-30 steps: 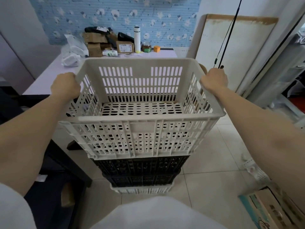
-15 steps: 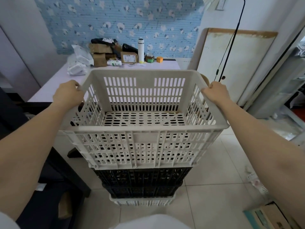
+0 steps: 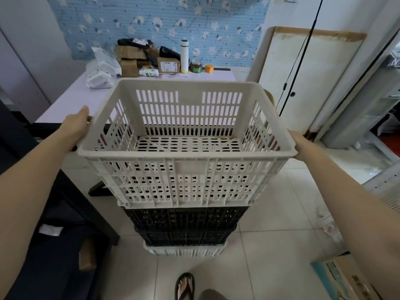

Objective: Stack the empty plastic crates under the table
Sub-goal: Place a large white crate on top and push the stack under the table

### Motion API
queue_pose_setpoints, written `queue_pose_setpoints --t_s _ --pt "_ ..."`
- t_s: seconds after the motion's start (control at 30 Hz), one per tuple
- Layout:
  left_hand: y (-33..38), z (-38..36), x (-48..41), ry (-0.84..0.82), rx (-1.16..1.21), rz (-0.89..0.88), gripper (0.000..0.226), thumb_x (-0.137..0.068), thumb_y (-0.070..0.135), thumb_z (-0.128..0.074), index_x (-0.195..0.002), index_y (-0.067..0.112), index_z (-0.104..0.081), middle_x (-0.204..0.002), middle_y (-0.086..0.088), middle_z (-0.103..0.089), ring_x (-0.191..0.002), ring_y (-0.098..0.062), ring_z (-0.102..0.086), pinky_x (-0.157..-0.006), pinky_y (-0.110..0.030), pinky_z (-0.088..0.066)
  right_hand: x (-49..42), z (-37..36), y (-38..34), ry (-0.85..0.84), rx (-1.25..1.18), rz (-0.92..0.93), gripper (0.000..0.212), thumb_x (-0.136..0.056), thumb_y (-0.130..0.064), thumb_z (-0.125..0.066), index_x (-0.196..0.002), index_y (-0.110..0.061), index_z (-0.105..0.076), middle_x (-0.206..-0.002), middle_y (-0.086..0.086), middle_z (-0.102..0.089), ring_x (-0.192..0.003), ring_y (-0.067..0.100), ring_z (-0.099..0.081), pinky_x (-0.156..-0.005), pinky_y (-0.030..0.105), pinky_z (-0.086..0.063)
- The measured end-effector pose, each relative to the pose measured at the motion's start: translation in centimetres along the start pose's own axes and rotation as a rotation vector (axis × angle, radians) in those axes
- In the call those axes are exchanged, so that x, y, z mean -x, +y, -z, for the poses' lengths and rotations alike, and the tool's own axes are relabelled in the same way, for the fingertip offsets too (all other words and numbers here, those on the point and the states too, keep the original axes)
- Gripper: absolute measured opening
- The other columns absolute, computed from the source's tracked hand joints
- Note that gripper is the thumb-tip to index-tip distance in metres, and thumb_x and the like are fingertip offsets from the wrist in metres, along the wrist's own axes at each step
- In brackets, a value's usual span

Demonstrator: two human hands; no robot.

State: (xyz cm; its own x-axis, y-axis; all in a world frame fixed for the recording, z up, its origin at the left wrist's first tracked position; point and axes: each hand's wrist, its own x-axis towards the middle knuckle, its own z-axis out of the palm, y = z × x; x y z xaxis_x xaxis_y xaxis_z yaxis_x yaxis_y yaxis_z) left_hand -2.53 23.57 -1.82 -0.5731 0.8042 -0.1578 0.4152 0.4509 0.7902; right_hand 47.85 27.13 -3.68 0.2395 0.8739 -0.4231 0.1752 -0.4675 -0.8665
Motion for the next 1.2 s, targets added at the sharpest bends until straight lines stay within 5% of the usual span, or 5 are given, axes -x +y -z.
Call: queue_pose_setpoints --t_s 0.13,0.47,0.6,0.83,1.2 --pt "-2.6 0.4 2.4 -0.066 0.376 0.157 0.057 -0.098 0.053 -0.023 -0.098 0.013 -0.063 -0.124 -0.013 -0.057 -0.081 -0.024 -0.058 -0.088 -0.043 -0.047 1.0 -0.1 5.2 -0.005 0.216 -0.074 0.018 -0.098 -0.008 -0.034 -0.097 -0.012 -0.052 -0.083 0.008 -0.058 -0.065 0.018 -0.053 -0.063 0.028 -0.039" --pt "-12.4 -4.1 6.5 -0.421 -0.108 0.167 0.086 -0.078 -0.014 -0.065 -0.149 0.014 -0.025 -0.144 -0.005 -0.039 -0.133 -0.034 -0.041 -0.095 -0.042 -0.044 2.2 -5.1 15.6 -0.115 0.414 -0.091 0.071 -0.071 0.013 -0.071 -0.133 0.001 -0.04 -0.13 0.022 -0.052 -0.11 0.033 -0.053 -0.065 0.029 -0.043" --pt "-13.0 -6.7 5.6 -0.454 -0.177 0.096 0.082 -0.068 -0.004 -0.08 -0.139 0.008 -0.042 -0.13 -0.002 -0.05 -0.127 -0.028 -0.048 -0.102 -0.035 -0.041 0.9 -6.7 17.1 -0.019 0.416 -0.005 0.066 -0.058 -0.001 -0.088 -0.115 -0.008 -0.056 -0.111 0.013 -0.065 -0.11 0.034 -0.06 -0.092 0.038 -0.046" --pt "-14.5 -7.8 4.1 -0.376 -0.143 -0.074 0.052 -0.059 0.002 -0.088 -0.103 0.019 -0.064 -0.106 -0.001 -0.066 -0.102 -0.02 -0.06 -0.098 -0.039 -0.05 0.4 -7.3 18.6 0.042 0.287 0.143 0.019 -0.064 -0.01 -0.087 -0.075 -0.005 -0.073 -0.057 -0.009 -0.068 -0.064 -0.001 -0.054 -0.054 0.01 -0.044" --pt "-15.0 -7.5 3.1 -0.359 -0.178 -0.16 0.047 -0.054 0.011 -0.085 -0.097 0.0 -0.069 -0.093 -0.006 -0.069 -0.091 -0.017 -0.06 -0.079 -0.031 -0.051 0.1 -8.1 20.1 0.086 0.225 0.109 0.049 -0.061 -0.011 -0.088 -0.104 -0.011 -0.065 -0.098 0.007 -0.072 -0.091 0.017 -0.066 -0.067 0.012 -0.053"
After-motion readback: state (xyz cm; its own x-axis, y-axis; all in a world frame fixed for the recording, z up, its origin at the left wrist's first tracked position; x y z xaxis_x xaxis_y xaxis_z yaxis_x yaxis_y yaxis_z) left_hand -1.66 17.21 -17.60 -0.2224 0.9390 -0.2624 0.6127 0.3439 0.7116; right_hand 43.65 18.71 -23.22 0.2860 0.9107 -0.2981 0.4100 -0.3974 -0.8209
